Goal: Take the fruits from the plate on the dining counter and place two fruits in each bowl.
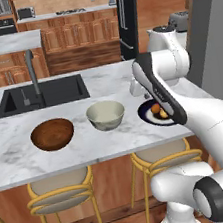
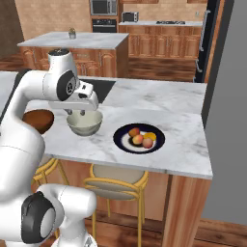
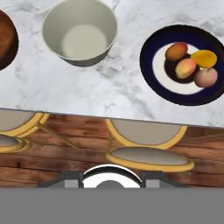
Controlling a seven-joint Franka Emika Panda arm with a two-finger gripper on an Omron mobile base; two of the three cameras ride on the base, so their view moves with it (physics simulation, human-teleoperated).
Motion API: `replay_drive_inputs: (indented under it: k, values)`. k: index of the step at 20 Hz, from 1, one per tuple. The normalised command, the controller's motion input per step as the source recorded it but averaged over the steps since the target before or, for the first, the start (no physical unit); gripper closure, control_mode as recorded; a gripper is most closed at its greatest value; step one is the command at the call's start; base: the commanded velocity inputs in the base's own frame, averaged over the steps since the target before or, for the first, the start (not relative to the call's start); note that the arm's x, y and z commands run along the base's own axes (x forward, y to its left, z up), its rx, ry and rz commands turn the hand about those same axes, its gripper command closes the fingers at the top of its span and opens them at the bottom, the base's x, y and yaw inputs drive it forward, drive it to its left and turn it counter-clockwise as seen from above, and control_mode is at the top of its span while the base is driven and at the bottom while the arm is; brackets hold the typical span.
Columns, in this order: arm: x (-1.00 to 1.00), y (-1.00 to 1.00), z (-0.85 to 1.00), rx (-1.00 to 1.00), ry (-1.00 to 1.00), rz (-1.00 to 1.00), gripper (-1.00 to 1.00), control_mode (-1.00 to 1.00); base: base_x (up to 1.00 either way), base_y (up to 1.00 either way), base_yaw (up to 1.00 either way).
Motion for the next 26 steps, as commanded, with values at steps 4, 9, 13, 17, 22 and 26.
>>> replay_drive_inputs:
  k: [4, 9, 13, 17, 22, 26]
  values:
    - [-0.06, -0.57, -0.19, 0.00, 0.00, 0.01, -1.00, -1.00, 0.00, 0.00, 0.00]
    - [0.01, -1.00, -0.64, 0.01, 0.00, 0.00, -1.00, -1.00, 0.00, 0.00, 0.00]
    - [0.27, -1.00, -0.44, 0.00, 0.00, 0.00, -1.00, -1.00, 0.00, 0.00, 0.00]
    - [0.57, -0.74, -0.19, 0.01, -0.02, 0.00, -1.00, -1.00, 0.00, 0.00, 0.00]
    - [0.14, -0.05, -0.18, 0.00, -0.04, 0.00, -1.00, -1.00, 0.00, 0.00, 0.00]
    - [0.49, -0.44, -0.69, -0.01, 0.00, -0.02, -1.00, -1.00, 0.00, 0.00, 0.00]
